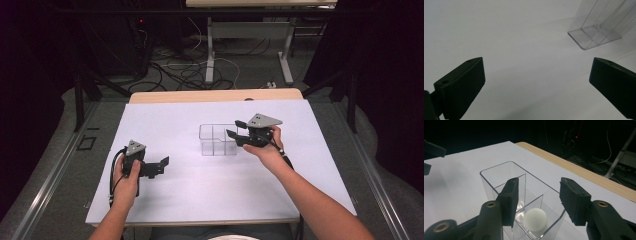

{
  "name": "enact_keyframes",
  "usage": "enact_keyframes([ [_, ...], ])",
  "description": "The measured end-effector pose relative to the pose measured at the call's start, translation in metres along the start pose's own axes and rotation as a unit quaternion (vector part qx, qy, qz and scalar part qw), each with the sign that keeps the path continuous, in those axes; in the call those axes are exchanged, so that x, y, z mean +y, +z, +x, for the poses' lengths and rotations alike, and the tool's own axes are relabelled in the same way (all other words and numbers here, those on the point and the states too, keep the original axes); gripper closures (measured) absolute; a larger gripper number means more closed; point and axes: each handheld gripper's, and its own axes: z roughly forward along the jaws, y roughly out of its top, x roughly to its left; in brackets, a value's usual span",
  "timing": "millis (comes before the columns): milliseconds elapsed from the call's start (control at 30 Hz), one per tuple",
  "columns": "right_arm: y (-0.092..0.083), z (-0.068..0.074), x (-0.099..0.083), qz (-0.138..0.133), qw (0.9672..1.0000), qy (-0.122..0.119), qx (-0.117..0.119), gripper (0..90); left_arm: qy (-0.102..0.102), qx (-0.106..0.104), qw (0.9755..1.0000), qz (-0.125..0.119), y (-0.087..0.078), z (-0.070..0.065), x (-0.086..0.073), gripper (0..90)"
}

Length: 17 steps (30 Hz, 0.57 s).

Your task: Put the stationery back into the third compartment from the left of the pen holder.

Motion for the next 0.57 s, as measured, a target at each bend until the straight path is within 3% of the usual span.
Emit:
enact_keyframes([
  [167, -0.011, 0.001, 0.001, 0.004, 0.9999, -0.011, -0.006, 44.3, 0.0, 0.0, 1.0, 0.001, 0.0, 0.0, 0.0, 0.2],
  [400, -0.028, 0.002, 0.001, 0.03, 0.9991, 0.023, -0.019, 23.7, -0.001, 0.001, 1.0, 0.0, 0.0, 0.0, 0.0, 0.2],
  [500, -0.037, 0.002, -0.002, 0.026, 0.999, 0.018, -0.033, 17.4, 0.002, 0.001, 1.0, 0.005, -0.001, 0.001, 0.0, 0.2],
  [567, -0.043, 0.001, -0.006, 0.024, 0.9983, 0.029, -0.045, 15.3, -0.001, 0.001, 1.0, 0.003, 0.0, 0.0, 0.0, 0.2],
])
